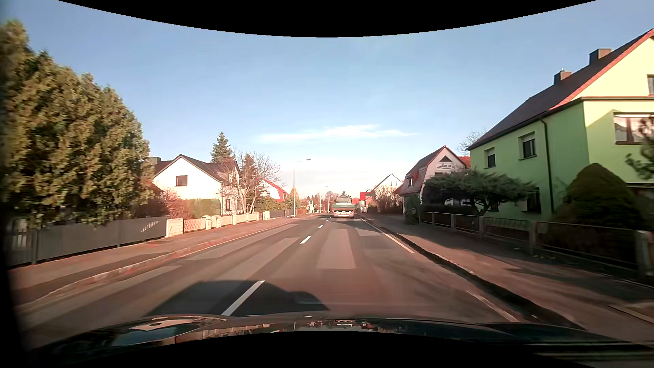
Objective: Follow the waypoints while adhering to traffic rules and regulations
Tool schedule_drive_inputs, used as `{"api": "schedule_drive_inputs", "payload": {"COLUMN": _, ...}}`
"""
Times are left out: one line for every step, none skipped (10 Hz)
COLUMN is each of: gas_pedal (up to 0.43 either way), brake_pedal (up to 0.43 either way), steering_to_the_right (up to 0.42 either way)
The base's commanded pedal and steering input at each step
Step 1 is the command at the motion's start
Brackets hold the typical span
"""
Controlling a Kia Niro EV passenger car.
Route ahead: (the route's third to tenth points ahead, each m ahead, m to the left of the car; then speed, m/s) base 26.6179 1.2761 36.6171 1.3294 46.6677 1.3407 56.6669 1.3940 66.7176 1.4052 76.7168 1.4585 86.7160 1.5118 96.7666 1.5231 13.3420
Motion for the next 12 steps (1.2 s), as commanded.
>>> {"api": "schedule_drive_inputs", "payload": {"gas_pedal": 0.118, "brake_pedal": 0.000, "steering_to_the_right": 0.000}}
{"api": "schedule_drive_inputs", "payload": {"gas_pedal": 0.118, "brake_pedal": 0.000, "steering_to_the_right": 0.000}}
{"api": "schedule_drive_inputs", "payload": {"gas_pedal": 0.118, "brake_pedal": 0.000, "steering_to_the_right": -0.001}}
{"api": "schedule_drive_inputs", "payload": {"gas_pedal": 0.118, "brake_pedal": 0.000, "steering_to_the_right": -0.001}}
{"api": "schedule_drive_inputs", "payload": {"gas_pedal": 0.118, "brake_pedal": 0.000, "steering_to_the_right": -0.001}}
{"api": "schedule_drive_inputs", "payload": {"gas_pedal": 0.118, "brake_pedal": 0.000, "steering_to_the_right": -0.001}}
{"api": "schedule_drive_inputs", "payload": {"gas_pedal": 0.118, "brake_pedal": 0.000, "steering_to_the_right": -0.001}}
{"api": "schedule_drive_inputs", "payload": {"gas_pedal": 0.118, "brake_pedal": 0.000, "steering_to_the_right": -0.002}}
{"api": "schedule_drive_inputs", "payload": {"gas_pedal": 0.118, "brake_pedal": 0.000, "steering_to_the_right": -0.002}}
{"api": "schedule_drive_inputs", "payload": {"gas_pedal": 0.118, "brake_pedal": 0.000, "steering_to_the_right": -0.002}}
{"api": "schedule_drive_inputs", "payload": {"gas_pedal": 0.118, "brake_pedal": 0.000, "steering_to_the_right": -0.002}}
{"api": "schedule_drive_inputs", "payload": {"gas_pedal": 0.118, "brake_pedal": 0.000, "steering_to_the_right": -0.003}}
